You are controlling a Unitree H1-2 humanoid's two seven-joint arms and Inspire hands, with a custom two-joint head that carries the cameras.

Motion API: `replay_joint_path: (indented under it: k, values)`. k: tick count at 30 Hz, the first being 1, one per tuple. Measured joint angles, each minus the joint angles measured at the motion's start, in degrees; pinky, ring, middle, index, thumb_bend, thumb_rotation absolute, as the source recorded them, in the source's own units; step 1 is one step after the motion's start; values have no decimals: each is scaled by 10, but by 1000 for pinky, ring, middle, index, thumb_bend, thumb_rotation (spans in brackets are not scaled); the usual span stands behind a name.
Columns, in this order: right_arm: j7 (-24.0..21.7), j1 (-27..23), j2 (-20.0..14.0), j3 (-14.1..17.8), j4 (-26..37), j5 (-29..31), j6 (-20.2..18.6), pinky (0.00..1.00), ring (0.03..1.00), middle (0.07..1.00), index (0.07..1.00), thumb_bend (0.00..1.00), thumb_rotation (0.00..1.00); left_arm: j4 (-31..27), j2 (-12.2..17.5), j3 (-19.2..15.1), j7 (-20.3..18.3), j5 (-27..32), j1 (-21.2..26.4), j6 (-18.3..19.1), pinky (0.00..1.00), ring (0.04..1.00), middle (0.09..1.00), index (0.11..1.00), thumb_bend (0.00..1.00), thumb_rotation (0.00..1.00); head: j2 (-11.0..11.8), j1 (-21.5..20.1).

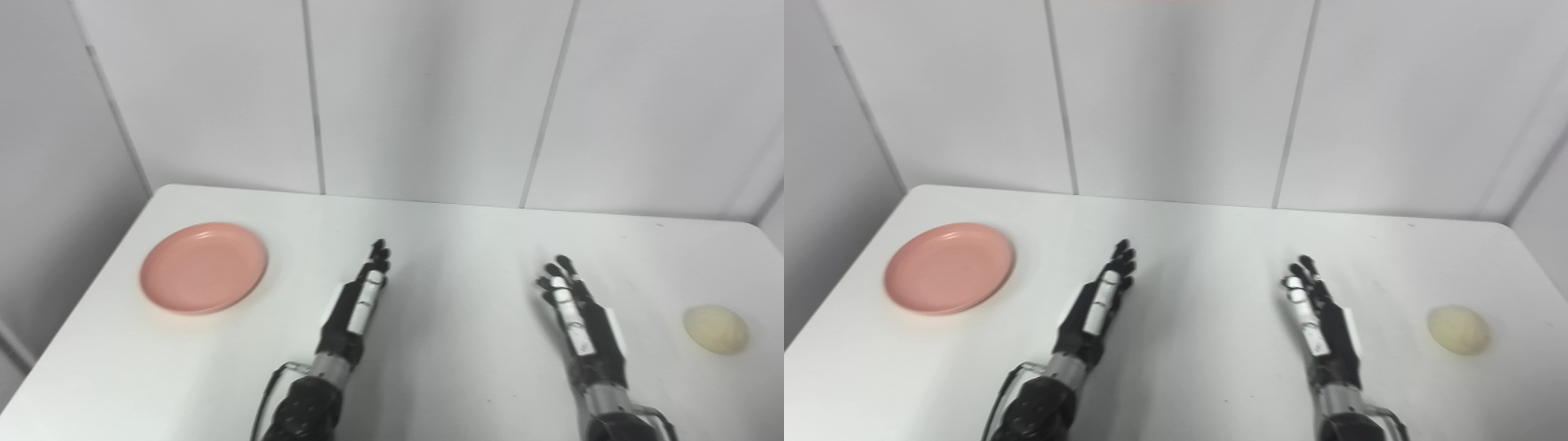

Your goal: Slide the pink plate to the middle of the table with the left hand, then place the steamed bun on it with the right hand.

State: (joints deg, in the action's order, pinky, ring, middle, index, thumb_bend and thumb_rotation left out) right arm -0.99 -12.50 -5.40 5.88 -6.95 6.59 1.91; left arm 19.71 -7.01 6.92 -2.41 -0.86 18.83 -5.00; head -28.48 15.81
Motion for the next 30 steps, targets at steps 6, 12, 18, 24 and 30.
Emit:
replay_joint_path:
  k: [6,12,18,24,30]
  values:
    - [-3,-2,-3,8,-4,12,11,959,878,913,927,523,753,40,-20,-7,13,-8,23,-37,1000,1000,1000,974,639,999,19,30]
    - [0,-1,-1,15,-1,19,9,953,871,907,915,465,740,49,-20,-20,56,-28,27,-110,1000,994,978,925,638,1000,26,32]
    - [5,0,2,14,3,17,9,976,885,918,924,439,728,44,-18,-42,85,-32,28,-141,1000,989,966,932,605,1000,38,34]
    - [7,0,3,12,4,11,9,977,900,927,935,428,730,55,15,-76,108,-32,43,-156,990,980,965,931,570,1000,42,36]
    - [7,0,8,10,4,7,9,998,911,936,945,378,733,74,45,-106,147,-34,59,-187,1000,989,953,924,584,1000,55,41]
